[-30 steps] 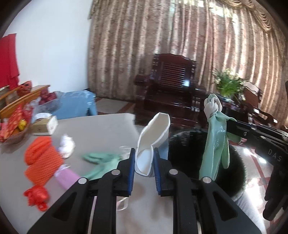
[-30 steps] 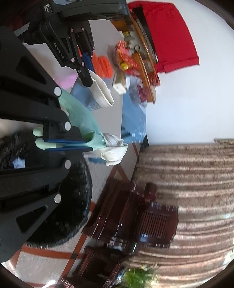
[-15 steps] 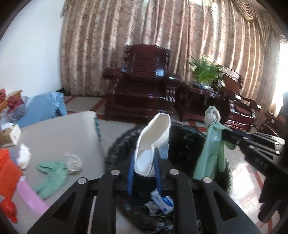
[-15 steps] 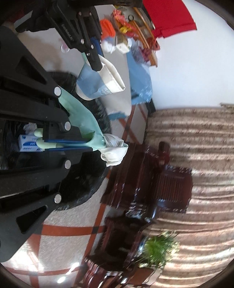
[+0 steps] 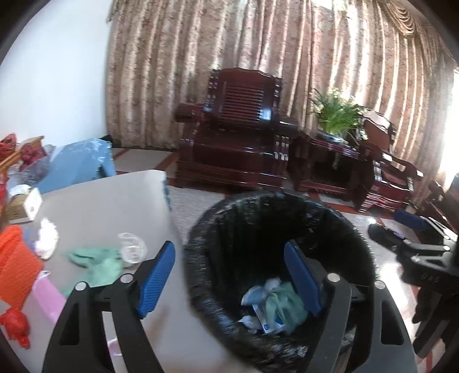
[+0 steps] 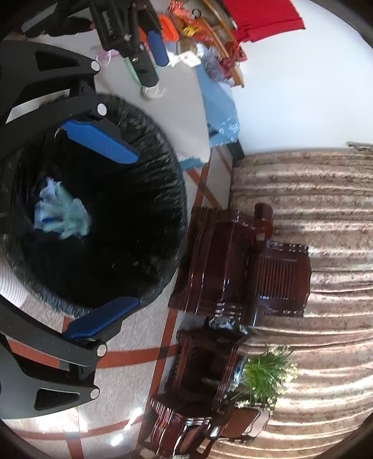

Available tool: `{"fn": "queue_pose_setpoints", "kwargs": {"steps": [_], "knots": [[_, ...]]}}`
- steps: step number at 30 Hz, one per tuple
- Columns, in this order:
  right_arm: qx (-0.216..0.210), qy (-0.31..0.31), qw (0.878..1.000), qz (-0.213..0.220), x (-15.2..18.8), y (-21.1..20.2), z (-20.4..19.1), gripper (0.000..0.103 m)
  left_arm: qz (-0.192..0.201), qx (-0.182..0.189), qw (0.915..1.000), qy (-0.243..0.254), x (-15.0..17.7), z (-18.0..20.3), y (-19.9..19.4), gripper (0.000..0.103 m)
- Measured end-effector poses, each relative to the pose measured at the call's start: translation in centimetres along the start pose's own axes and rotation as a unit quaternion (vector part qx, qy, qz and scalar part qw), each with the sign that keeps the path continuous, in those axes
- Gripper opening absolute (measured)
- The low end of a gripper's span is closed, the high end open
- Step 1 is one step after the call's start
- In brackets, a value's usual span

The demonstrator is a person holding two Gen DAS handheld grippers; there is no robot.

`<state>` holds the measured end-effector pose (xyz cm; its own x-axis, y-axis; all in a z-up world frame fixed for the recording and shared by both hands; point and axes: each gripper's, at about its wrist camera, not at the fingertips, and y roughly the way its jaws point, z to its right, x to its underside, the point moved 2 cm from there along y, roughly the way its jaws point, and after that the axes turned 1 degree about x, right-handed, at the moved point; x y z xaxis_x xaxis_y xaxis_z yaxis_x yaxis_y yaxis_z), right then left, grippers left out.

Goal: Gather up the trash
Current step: 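Drop the glove into the bin with the right gripper while the left gripper drops the cup, then grasp the red plastic bag with the left gripper and lift it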

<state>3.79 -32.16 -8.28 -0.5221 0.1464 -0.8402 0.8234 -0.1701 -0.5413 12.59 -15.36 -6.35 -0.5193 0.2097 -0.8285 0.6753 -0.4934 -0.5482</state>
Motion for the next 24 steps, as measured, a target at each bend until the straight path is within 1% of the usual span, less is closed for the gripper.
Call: {"fn": "queue_pose_setpoints", "kwargs": {"steps": [3, 6, 11, 12, 17, 21, 24], "knots": [[-0.022, 0.001, 1.000, 0.011, -0.6, -0.4, -1.8, 0.098, 0.005, -0.023, 0.9997, -0.006, 0.4, -1.8, -1.4, 0.081], [-0.046, 0.005, 0.999, 0.020, -1.3, -0.5, -3.8, 0.098, 0.011, -0.045, 0.9988, -0.015, 0.6, -3.8, -2.7, 0.081], [-0.089, 0.001, 0.996, 0.026, -2.2, -0.4, -7.6, 0.098, 0.026, -0.105, 0.9938, -0.028, 1.8, -8.1, -5.6, 0.081], [-0.103, -0.003, 0.994, 0.025, -2.2, -0.2, -8.8, 0.098, 0.026, -0.120, 0.9919, -0.032, 2.2, -9.3, -6.3, 0.081], [-0.144, -0.021, 0.989, 0.026, -2.2, 0.3, -13.8, 0.098, 0.026, -0.175, 0.9826, -0.058, 4.0, -13.8, -8.5, 0.081], [-0.164, -0.044, 0.985, 0.032, -1.8, 0.7, -17.5, 0.098, 0.025, -0.217, 0.9722, -0.083, 5.7, -17.3, -10.2, 0.081], [-0.176, -0.058, 0.982, 0.027, -1.5, 1.1, -19.8, 0.098, 0.024, -0.241, 0.9652, -0.098, 7.0, -19.2, -11.2, 0.081]]}}
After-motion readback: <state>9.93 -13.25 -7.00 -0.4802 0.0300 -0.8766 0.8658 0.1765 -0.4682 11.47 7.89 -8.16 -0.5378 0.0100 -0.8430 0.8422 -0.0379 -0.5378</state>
